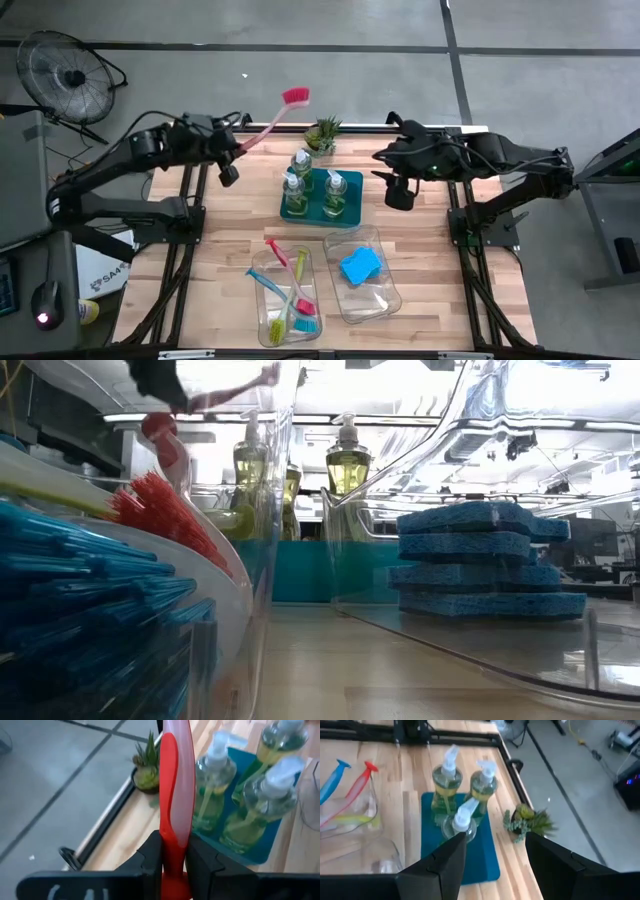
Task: Pick & Place Kitchen Sink Supplies
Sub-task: Put the red dish brush into the left transparent bin
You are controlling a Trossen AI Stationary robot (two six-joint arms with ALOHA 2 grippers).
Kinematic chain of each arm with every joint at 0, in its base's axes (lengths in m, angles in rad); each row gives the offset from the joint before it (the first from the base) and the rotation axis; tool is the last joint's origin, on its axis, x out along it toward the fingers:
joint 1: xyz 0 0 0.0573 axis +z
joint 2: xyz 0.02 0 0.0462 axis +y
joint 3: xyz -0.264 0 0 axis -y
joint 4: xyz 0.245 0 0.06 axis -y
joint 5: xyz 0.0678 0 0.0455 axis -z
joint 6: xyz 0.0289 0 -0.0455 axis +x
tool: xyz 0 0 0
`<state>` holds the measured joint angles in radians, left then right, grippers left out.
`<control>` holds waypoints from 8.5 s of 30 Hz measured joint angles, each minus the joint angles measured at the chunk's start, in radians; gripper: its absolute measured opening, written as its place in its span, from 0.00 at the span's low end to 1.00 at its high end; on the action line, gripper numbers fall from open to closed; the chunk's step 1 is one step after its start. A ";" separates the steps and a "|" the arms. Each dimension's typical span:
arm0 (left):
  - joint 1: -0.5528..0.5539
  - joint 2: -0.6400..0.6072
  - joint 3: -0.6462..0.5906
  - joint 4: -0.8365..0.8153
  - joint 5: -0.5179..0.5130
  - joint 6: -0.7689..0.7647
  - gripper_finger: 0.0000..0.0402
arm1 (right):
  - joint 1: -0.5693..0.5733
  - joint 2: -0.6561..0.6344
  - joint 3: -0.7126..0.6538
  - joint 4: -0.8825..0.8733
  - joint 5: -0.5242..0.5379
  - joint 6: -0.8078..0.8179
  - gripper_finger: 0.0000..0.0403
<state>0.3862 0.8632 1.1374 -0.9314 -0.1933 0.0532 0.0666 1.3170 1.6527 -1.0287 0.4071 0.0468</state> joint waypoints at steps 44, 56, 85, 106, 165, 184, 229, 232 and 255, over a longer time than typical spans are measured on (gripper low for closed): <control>-0.057 0.265 0.259 0.419 0.004 0.481 0.13 | -0.014 -0.162 0.000 0.163 -0.023 0.082 0.50; -0.295 0.362 0.259 0.688 -0.224 1.233 0.13 | -0.014 -0.237 0.000 0.117 -0.051 0.110 0.50; -0.598 0.550 0.258 1.054 -0.512 2.422 0.13 | -0.034 -0.142 0.000 0.168 -0.480 0.351 0.50; -0.623 0.550 0.258 1.060 -0.508 2.595 0.13 | -0.054 0.100 0.000 0.294 -0.535 0.338 0.50; -0.622 0.547 0.259 1.069 -0.414 2.331 0.36 | -0.079 0.129 0.000 0.351 -0.551 0.316 0.15; -0.623 0.514 0.259 1.186 -0.861 2.160 0.58 | -0.087 0.123 0.000 0.297 -0.449 0.317 0.15; -0.622 0.151 0.259 -0.090 -0.807 0.300 0.58 | 0.236 0.521 0.000 0.879 -0.213 0.608 0.15; -0.622 0.151 0.259 -0.090 -0.781 0.279 0.58 | 0.246 0.554 0.000 0.877 -0.214 0.663 0.15; -0.623 -0.141 -0.004 0.112 -0.375 0.285 0.58 | 0.291 0.728 0.000 0.966 -0.076 0.852 0.15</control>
<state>-0.2367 0.7219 1.1337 -0.8196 -0.5686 0.3377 0.3573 2.0454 1.6530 -0.0627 0.3312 0.8987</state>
